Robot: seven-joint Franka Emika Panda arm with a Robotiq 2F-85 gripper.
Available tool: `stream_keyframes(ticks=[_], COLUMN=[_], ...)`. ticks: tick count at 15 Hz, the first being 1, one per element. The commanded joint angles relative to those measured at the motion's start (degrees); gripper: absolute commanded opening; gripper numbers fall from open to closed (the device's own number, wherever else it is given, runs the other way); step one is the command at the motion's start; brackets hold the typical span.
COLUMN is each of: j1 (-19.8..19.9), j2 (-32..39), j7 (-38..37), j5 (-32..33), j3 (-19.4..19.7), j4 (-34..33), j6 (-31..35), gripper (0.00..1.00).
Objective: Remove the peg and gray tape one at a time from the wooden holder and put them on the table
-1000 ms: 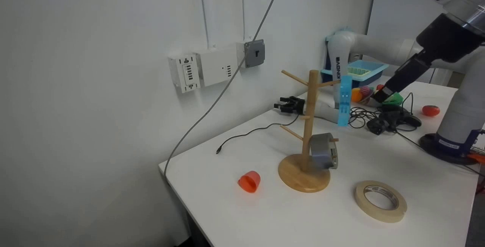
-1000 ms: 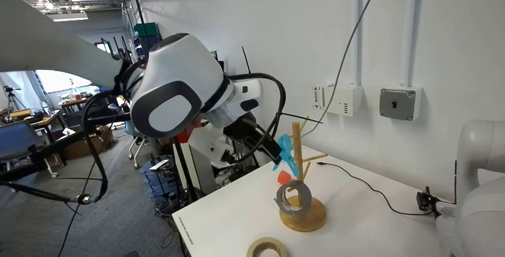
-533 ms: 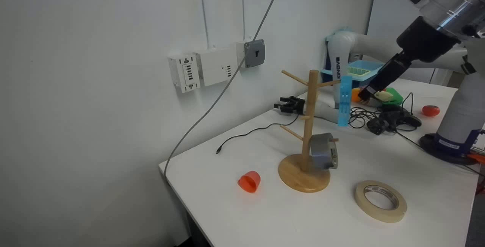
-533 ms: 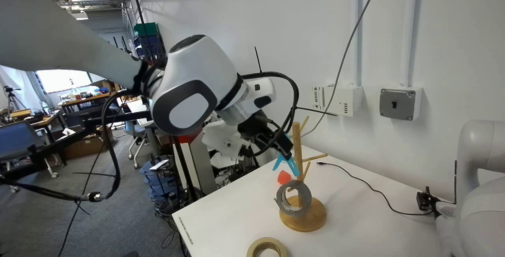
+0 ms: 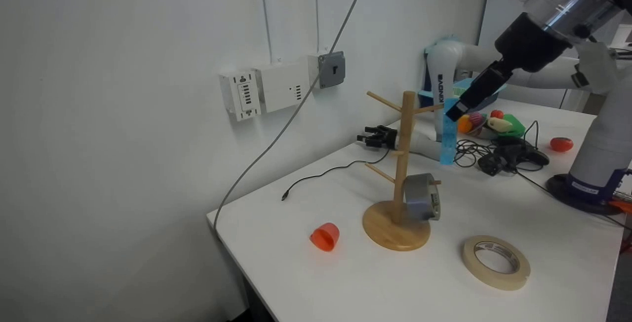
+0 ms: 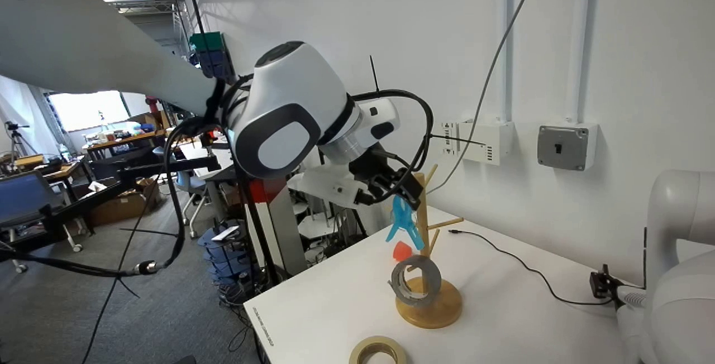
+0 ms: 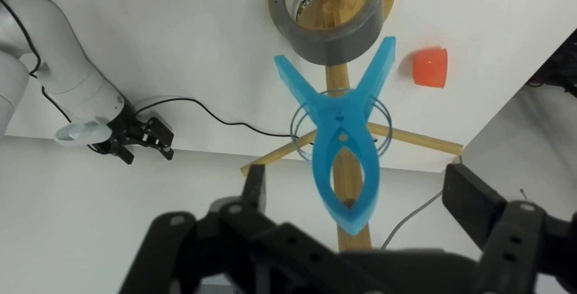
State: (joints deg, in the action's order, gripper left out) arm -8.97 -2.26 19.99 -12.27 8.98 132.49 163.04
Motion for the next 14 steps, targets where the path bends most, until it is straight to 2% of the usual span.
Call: stream_keyframes(ticks=[1,4,14], j1=[-0.7,-0.5,0.0], j2=[2.4,3.4,4.0], j7=[3.9,4.5,2.2], j5=[-3.7,-4.6,-1.7], j3=[0.0,-0.2,0.1], j4=[-3.7,-4.8,-4.9], j6=[-1.1,-2.0,-2.7], gripper=[1.0,1.0,1.0])
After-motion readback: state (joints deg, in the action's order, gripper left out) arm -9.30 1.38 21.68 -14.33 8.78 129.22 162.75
